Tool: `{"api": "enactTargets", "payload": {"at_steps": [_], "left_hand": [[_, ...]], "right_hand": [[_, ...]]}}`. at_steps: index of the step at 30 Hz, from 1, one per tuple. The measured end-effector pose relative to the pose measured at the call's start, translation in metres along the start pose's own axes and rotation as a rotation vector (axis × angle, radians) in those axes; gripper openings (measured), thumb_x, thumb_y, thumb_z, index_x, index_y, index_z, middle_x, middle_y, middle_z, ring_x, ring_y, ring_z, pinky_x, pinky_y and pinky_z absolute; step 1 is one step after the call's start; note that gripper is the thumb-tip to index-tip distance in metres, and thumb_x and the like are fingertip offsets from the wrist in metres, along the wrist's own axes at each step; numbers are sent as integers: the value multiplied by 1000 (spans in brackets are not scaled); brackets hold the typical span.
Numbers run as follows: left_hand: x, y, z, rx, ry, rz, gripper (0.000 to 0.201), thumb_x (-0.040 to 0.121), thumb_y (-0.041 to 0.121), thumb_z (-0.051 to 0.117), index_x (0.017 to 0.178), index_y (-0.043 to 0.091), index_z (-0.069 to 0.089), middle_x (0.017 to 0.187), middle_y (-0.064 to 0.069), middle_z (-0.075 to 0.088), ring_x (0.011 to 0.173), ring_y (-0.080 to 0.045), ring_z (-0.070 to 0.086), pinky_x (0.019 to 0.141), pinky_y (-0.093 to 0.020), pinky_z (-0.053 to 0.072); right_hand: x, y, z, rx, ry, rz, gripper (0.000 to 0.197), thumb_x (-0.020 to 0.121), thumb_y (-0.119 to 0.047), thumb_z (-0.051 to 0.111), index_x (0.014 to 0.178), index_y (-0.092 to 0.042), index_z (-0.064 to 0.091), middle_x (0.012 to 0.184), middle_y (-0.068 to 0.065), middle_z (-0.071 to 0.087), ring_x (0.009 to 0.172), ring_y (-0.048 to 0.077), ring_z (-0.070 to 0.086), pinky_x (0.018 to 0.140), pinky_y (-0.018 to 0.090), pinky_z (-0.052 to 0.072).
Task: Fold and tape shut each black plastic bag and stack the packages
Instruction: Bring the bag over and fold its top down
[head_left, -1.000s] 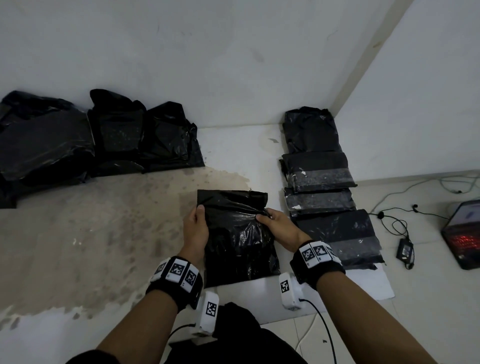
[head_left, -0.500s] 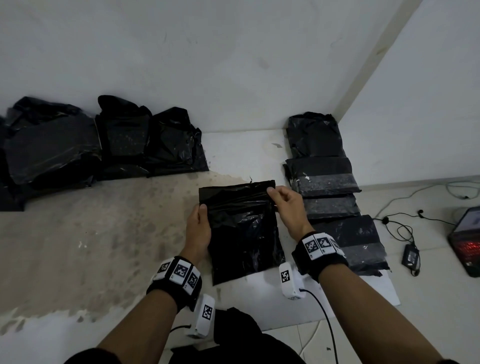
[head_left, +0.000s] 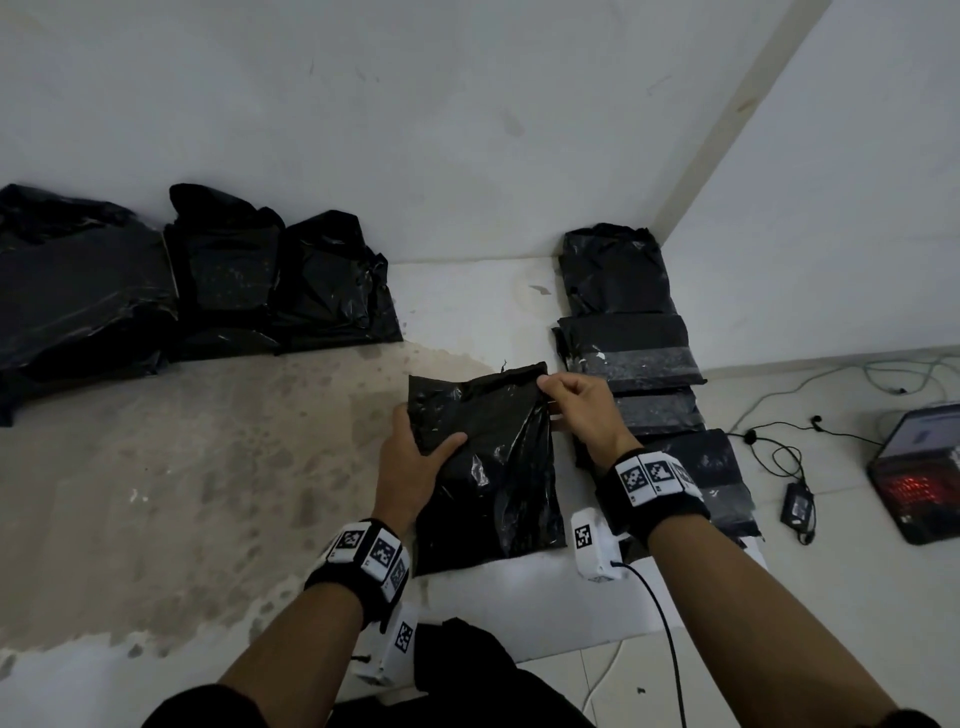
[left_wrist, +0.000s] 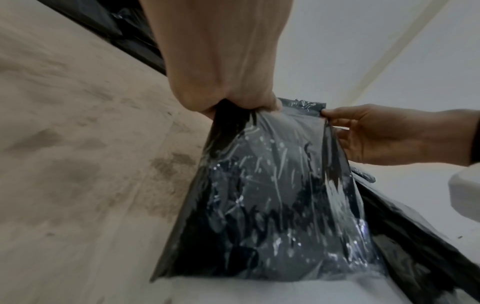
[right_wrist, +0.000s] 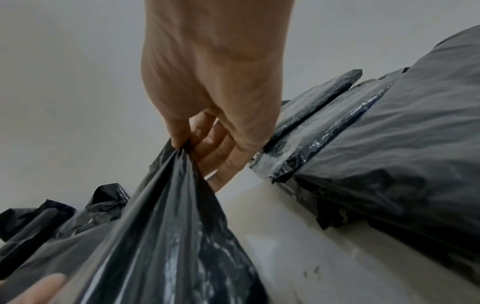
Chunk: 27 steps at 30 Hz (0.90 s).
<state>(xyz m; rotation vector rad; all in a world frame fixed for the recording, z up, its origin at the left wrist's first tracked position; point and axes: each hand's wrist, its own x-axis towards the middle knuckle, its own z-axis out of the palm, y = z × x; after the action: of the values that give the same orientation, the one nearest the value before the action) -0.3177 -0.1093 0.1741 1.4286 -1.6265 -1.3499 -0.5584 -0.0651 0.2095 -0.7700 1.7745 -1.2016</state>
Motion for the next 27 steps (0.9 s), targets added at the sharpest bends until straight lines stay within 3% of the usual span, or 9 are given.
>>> {"api": "enactTargets", "payload": {"at_steps": [2,5,7,9,12,17,20,24,27], "left_hand": [[1,-4,-2,19,-15,39,58,82,35,83,125,19,47,105,13,63,89,9,60,72,-1,45],[2,-11,-3,37,-8,57,56,84,38,80,126,23,46,110,10,64,93,-3,63,75,-7,48],[1,-11,-3,56,1,57,52,89,38,75,129,21,47,111,10,64,95,-5,62,78,-15,50],[2,-11,-3,64,-10,41,38,95,38,66,127,21,52,109,12,64,96,-6,62,83,-22,52],[11,-8,-5,-66,-14,8,13,101,33,59,105,22,64,97,6,71,92,-12,69,77,-23,54],[39,7,-19,-160,68,-13,21,102,25,58,96,12,72,87,0,73,77,0,66,71,-15,52],[51,13,-28,-123,92,-26,15,101,21,60,92,18,71,84,10,70,74,5,64,68,-11,48],[57,7,-33,-102,66,-43,20,101,26,60,89,19,74,85,6,73,82,-10,68,77,-26,54],[60,1,-36,-125,2,-68,24,101,31,59,88,21,77,88,1,76,92,-24,72,85,-42,59]], "right_hand": [[5,7,0,-107,52,-41,14,96,-14,68,84,-11,75,87,18,75,78,23,68,86,52,58],[0,9,6,-293,137,-164,16,99,-18,64,83,-20,67,68,4,68,59,10,57,66,33,54],[-3,10,10,-327,139,-223,21,104,-23,56,84,-18,60,61,-1,56,55,9,46,60,32,44],[-3,11,12,-226,91,-207,19,105,-25,52,90,-16,58,69,4,53,63,13,47,65,34,45],[0,6,13,-76,34,-133,10,102,-22,60,102,-13,64,81,11,64,78,20,61,81,40,54],[17,4,12,-147,67,-125,8,100,-18,63,93,-17,66,87,15,71,81,32,68,77,43,58],[24,8,10,-206,135,-87,13,99,-21,64,86,-22,66,84,8,70,78,20,65,71,44,58],[26,10,13,-246,163,-118,13,99,-26,63,87,-25,66,81,-2,68,74,14,63,67,37,54],[22,4,14,-145,25,-50,13,98,-30,66,106,-19,66,87,3,68,77,11,63,62,27,51]]}}
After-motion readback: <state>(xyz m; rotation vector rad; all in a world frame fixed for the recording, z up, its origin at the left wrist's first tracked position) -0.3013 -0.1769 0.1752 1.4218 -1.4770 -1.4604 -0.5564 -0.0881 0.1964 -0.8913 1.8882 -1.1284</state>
